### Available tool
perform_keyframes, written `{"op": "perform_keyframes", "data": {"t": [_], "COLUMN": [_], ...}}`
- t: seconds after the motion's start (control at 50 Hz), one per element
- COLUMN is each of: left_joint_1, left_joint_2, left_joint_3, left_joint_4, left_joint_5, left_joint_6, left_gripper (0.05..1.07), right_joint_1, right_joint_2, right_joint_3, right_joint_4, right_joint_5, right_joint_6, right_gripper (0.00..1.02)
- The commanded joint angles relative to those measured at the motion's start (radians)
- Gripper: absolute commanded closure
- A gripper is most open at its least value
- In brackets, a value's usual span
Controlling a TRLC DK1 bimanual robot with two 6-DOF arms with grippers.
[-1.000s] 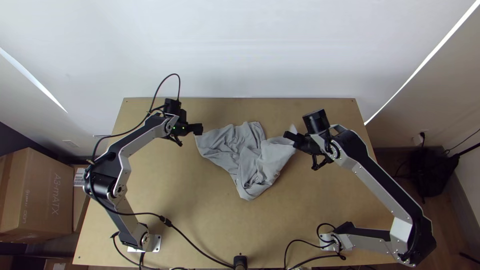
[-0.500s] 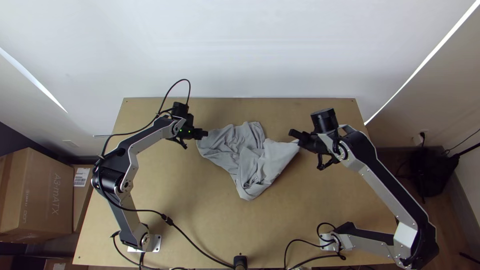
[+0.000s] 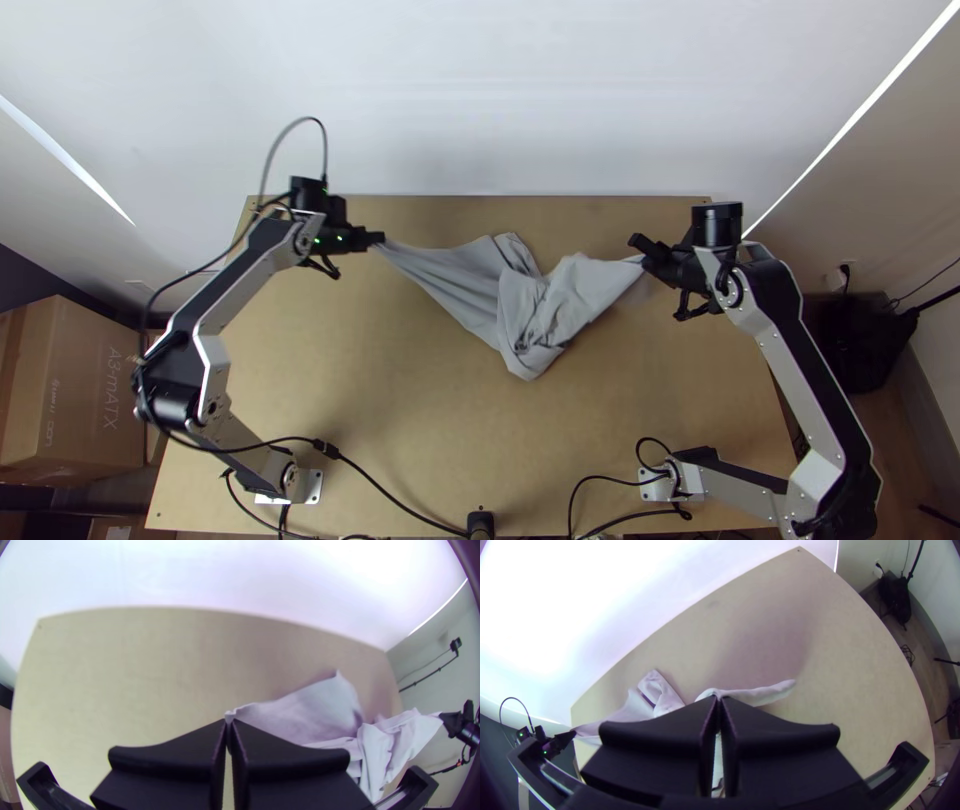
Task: Fold the t-shirt
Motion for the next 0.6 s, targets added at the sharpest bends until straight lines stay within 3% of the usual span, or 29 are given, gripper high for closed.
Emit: {"op": "perform_keyframes", "data": {"t": [0.0, 0.24, 0.38, 0.58], "left_joint_1": [0.046, 0.136, 0.178, 0.207], "left_joint_2": [-0.109, -0.235, -0.327, -0.455], "left_joint_3": [0.077, 0.198, 0.182, 0.017], "left_joint_4": [-0.026, -0.139, -0.179, -0.193], "left_joint_5": [0.003, 0.004, 0.009, 0.027], "left_joint_6": [-0.027, -0.03, -0.021, 0.008], "left_gripper": [1.05, 1.05, 1.05, 1.05], "right_joint_1": [-0.031, -0.09, -0.127, -0.149], "right_joint_2": [-0.045, -0.022, -0.072, -0.134], "right_joint_3": [0.037, 0.182, 0.193, 0.136], "right_joint_4": [0.035, 0.036, 0.094, 0.114], "right_joint_5": [-0.006, -0.038, -0.139, -0.213], "right_joint_6": [-0.047, -0.084, -0.082, -0.11], "right_gripper": [1.0, 1.0, 1.0, 1.0]}}
